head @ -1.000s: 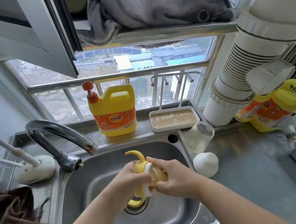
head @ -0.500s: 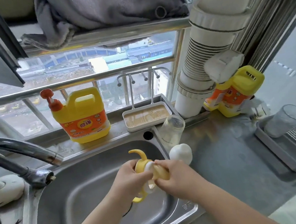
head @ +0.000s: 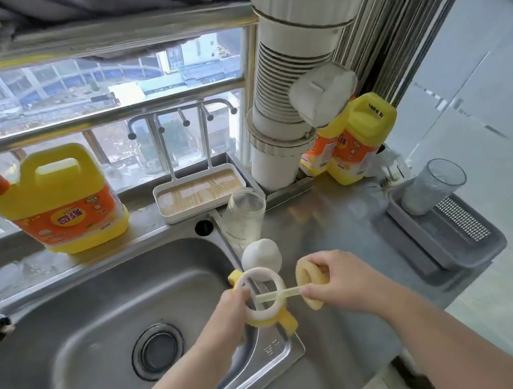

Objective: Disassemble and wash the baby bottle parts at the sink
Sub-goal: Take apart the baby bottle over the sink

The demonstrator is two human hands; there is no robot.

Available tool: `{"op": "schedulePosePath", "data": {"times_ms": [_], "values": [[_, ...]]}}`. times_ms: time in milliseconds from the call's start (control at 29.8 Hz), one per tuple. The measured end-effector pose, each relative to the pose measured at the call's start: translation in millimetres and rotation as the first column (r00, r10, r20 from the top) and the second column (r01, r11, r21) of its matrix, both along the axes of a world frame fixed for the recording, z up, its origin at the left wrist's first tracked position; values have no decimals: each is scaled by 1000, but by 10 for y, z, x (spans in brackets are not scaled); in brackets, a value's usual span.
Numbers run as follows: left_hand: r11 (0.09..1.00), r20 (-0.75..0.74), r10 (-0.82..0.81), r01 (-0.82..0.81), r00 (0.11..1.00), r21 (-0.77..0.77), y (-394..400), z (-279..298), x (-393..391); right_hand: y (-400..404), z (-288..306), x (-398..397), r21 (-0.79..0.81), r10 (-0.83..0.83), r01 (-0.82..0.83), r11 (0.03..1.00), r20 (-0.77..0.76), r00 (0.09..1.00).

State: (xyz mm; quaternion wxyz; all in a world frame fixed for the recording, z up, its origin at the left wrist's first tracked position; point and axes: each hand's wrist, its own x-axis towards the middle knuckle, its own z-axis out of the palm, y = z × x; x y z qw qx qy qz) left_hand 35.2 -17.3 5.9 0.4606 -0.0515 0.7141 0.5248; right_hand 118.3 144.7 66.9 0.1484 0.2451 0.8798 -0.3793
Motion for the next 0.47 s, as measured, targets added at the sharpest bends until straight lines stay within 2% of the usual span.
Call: {"op": "schedulePosePath", "data": {"times_ms": [134,201,302,470], "values": [[993,122,-21,7,992,115,139,-230,54,162,-73,-31,23,9,-9,1000,16,1000],[987,161,35,-59,986,147,207,-268,54,236,-107,-47,44,3,-5,999,28,1000],[986,102,143,-151,984,72,284,-356,56,341,-168,-79,74,-11,9,997,31,999],[965,45,257,-259,965,35,425,-395,87,471,-268,-106,59,-21,18,998,46,999]]}}
